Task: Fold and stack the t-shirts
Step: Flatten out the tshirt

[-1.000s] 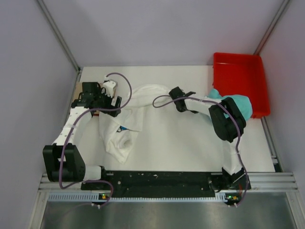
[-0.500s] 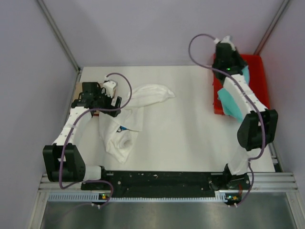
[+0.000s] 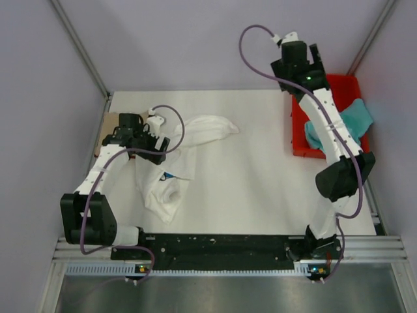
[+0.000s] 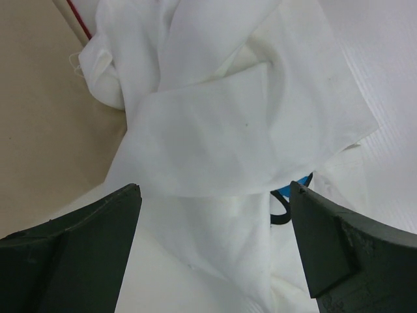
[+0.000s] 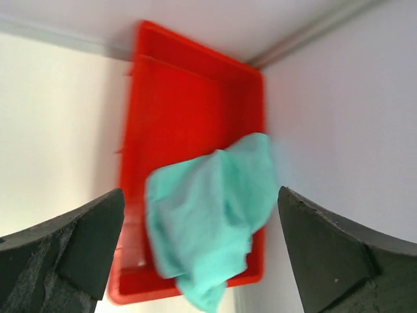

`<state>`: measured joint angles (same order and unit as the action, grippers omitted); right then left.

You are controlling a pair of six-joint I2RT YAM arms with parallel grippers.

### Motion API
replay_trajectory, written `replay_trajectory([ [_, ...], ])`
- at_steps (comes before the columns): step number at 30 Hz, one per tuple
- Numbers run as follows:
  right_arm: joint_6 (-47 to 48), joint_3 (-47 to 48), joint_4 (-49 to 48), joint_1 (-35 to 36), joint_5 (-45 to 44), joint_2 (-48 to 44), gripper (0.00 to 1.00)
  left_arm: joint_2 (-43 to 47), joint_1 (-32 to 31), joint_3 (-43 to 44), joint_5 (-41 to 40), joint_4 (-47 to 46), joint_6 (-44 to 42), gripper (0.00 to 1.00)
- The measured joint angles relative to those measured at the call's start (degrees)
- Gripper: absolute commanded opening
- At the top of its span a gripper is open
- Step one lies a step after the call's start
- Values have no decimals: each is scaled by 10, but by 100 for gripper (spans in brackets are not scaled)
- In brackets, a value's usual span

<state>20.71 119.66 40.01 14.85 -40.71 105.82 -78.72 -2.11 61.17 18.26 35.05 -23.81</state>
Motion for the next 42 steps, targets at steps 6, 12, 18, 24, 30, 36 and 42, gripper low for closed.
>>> replay_trajectory([
  [6,-39,-128,7,141,167,-48,91,-4,2,-5,-82,10,-1,99],
  [12,-76,-308,-78,268,385,-70,69,29,22,-57,-154,18,-1,98],
  [18,-141,-328,-164,357,464,23,64,42,102,-88,-162,43,-1,92],
  [24,-238,-310,-219,384,473,131,67,25,124,-112,-112,50,1,95],
  [30,-292,-258,-230,385,452,195,33,-69,120,-104,-54,60,1,67],
  [36,-330,-259,-228,388,457,204,0,-107,100,-95,-24,68,-2,0],
  [42,-360,-314,-235,379,484,158,0,-42,98,-77,-5,112,-14,0],
])
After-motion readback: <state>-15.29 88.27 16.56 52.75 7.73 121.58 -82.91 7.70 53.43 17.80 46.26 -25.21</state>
